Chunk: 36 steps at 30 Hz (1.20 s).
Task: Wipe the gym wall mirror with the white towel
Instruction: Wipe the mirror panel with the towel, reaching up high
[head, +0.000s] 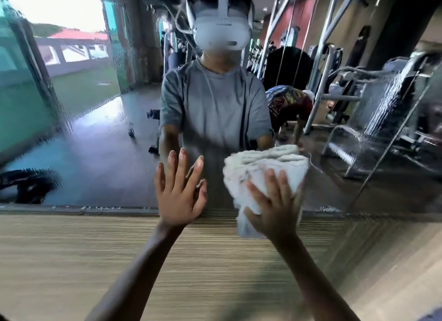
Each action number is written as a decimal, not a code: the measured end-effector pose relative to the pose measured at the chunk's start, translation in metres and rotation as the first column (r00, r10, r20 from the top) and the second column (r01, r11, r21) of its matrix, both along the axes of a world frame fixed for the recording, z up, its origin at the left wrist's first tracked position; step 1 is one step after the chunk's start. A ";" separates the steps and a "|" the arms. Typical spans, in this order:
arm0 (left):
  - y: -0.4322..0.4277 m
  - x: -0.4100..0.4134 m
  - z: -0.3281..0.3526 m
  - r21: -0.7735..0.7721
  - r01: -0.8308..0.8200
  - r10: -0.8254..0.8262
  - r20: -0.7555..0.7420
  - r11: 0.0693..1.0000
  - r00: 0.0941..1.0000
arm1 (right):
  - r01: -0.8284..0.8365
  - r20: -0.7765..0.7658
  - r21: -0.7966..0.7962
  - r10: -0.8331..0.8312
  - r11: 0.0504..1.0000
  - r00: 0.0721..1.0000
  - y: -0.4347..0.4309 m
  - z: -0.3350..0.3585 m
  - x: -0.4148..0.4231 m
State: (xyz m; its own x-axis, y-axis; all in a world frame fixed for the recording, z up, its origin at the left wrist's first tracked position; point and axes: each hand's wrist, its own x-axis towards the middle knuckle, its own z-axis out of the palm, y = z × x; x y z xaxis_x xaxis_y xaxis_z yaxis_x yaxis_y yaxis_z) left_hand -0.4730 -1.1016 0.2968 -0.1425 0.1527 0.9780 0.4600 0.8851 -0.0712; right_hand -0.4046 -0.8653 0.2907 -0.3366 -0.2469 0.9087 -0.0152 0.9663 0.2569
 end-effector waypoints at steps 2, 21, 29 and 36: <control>0.001 0.000 0.000 0.010 -0.003 0.003 -0.014 1.000 1.000 | 0.025 -0.021 -0.173 -0.029 0.985 0.999 0.022 0.021 0.005; 0.003 0.000 -0.002 0.015 -0.032 0.033 -0.015 0.999 0.999 | -0.014 -0.169 -0.483 -0.077 0.876 0.983 -0.019 0.074 -0.011; 0.000 -0.001 0.000 -0.012 0.005 -0.005 -0.004 1.000 1.000 | -0.013 0.044 0.119 0.008 0.993 0.999 -0.006 0.000 0.003; 0.004 0.006 0.037 0.124 0.116 -0.125 0.068 0.985 0.990 | 0.004 -0.133 -0.423 -0.067 0.906 0.989 -0.025 0.120 -0.010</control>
